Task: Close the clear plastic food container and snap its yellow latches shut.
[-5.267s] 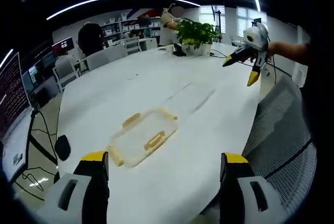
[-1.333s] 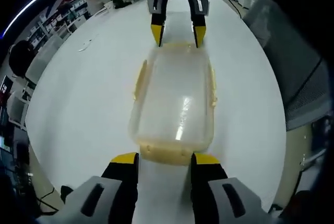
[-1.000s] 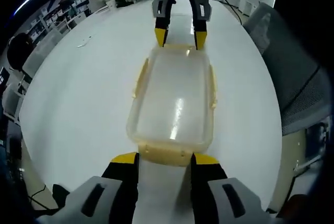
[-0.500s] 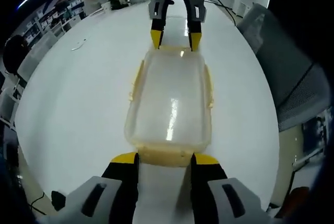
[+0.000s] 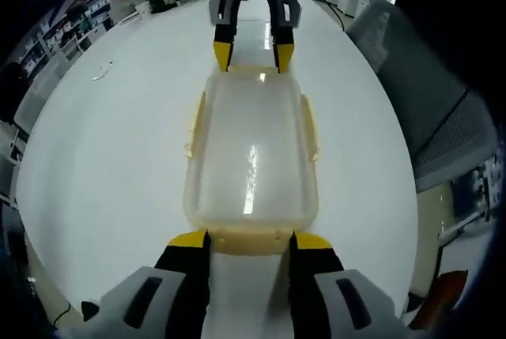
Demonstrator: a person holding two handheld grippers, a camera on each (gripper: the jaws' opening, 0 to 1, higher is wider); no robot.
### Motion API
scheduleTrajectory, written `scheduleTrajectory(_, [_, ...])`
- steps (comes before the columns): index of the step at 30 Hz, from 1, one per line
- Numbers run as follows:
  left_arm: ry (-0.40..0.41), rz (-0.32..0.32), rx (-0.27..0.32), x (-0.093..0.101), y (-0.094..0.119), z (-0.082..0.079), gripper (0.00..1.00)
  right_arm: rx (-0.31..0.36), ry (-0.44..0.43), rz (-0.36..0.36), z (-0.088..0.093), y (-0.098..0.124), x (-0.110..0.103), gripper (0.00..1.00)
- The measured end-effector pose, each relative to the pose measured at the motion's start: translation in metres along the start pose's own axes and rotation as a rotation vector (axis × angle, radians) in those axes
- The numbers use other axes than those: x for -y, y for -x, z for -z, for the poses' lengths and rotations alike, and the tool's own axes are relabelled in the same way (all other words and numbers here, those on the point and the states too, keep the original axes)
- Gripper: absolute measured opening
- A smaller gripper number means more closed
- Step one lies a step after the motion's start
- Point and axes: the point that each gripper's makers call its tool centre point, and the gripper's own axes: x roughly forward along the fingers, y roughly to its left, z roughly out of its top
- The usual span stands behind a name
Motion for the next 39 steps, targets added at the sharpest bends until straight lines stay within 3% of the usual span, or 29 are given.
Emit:
scheduleTrajectory(8, [0.001, 0.002, -0.016, 0.007, 0.002, 0.000, 0.33, 0.000, 0.018, 0.001, -0.001, 0.003, -0.003, 0.36])
scheduleTrajectory(22, [-0.018, -0.009, -0.045, 0.006, 0.035, -0.008, 0.33, 0.055, 0.012, 0.012, -0.018, 0.027, -0.004, 0.36])
scheduleTrajectory(39, [-0.025, -0.034, -0.026, 0.009, 0.067, -0.047, 0.33, 0.079, 0.028, 0.037, -0.017, 0.078, -0.008, 0.36])
